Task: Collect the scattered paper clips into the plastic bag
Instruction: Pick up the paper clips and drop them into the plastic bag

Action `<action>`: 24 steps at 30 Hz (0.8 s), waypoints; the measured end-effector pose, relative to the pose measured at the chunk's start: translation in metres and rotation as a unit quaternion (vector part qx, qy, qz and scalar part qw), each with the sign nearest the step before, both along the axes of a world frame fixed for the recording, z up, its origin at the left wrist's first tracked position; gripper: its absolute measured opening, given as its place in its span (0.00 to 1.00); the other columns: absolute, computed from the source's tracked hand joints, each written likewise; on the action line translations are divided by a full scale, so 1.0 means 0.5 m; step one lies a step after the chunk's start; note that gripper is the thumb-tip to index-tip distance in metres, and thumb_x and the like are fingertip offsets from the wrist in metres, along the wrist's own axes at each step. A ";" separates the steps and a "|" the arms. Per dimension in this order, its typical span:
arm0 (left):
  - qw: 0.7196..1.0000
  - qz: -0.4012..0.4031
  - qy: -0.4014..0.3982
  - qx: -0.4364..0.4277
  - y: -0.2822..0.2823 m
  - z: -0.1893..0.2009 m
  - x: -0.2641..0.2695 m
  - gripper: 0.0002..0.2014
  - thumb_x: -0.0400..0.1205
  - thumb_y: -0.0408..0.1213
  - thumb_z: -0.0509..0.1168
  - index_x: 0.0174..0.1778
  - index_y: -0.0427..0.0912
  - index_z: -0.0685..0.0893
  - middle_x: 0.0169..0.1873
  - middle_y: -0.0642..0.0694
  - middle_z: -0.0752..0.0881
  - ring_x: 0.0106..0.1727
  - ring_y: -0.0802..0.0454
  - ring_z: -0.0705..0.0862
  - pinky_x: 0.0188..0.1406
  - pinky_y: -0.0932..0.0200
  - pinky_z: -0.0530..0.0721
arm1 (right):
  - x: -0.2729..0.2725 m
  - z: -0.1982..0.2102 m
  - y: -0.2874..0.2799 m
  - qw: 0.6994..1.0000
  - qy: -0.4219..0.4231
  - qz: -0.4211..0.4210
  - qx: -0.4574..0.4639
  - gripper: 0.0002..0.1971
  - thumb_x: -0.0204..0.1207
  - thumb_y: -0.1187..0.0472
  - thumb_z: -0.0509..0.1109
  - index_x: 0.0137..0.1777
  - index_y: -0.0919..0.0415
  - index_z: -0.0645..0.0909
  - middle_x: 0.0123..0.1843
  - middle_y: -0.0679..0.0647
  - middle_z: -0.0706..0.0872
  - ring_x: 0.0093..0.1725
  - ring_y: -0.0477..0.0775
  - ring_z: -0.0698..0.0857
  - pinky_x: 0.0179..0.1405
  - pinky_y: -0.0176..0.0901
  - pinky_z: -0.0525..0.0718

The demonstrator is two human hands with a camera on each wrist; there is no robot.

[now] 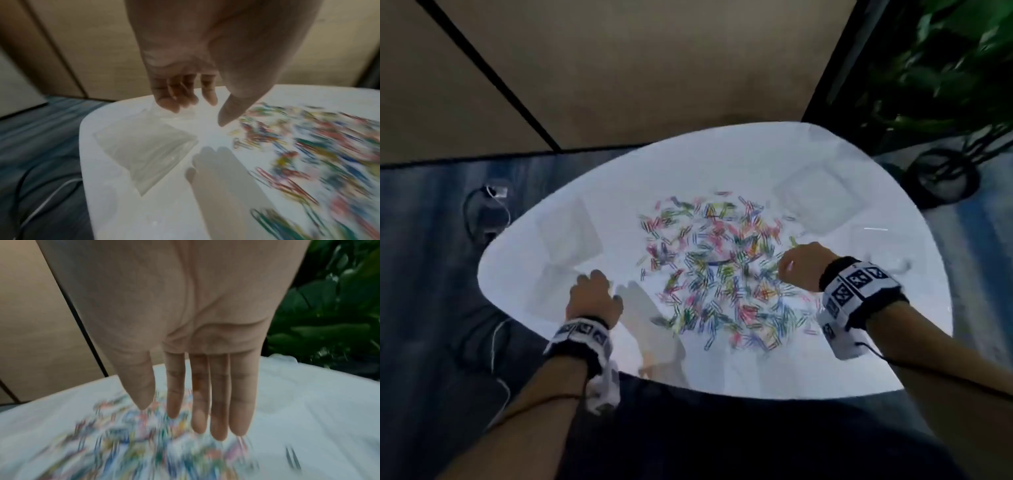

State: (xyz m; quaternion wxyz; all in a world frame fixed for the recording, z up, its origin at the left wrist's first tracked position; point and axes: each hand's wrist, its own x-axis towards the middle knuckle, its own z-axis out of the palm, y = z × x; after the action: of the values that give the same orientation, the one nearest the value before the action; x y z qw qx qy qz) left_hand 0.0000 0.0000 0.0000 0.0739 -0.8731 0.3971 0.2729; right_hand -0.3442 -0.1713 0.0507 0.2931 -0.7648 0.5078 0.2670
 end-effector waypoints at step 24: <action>0.968 0.027 0.067 -0.241 0.147 0.082 -0.068 0.10 0.80 0.31 0.66 0.48 0.42 0.92 0.34 0.41 0.92 0.40 0.40 0.93 0.54 0.47 0.92 | -0.083 -0.269 0.276 0.977 -0.109 -0.126 -0.133 0.57 0.55 0.38 0.84 0.83 0.53 0.60 0.77 0.64 0.61 0.73 0.68 0.72 0.73 0.57 0.76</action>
State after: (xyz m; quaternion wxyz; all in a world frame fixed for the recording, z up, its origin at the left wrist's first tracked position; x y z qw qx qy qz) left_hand -0.0340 0.0737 0.0409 -0.1726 -0.8554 0.4313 0.2292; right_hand -0.3856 -0.0331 -0.0840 0.2734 -0.7512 0.5964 0.0728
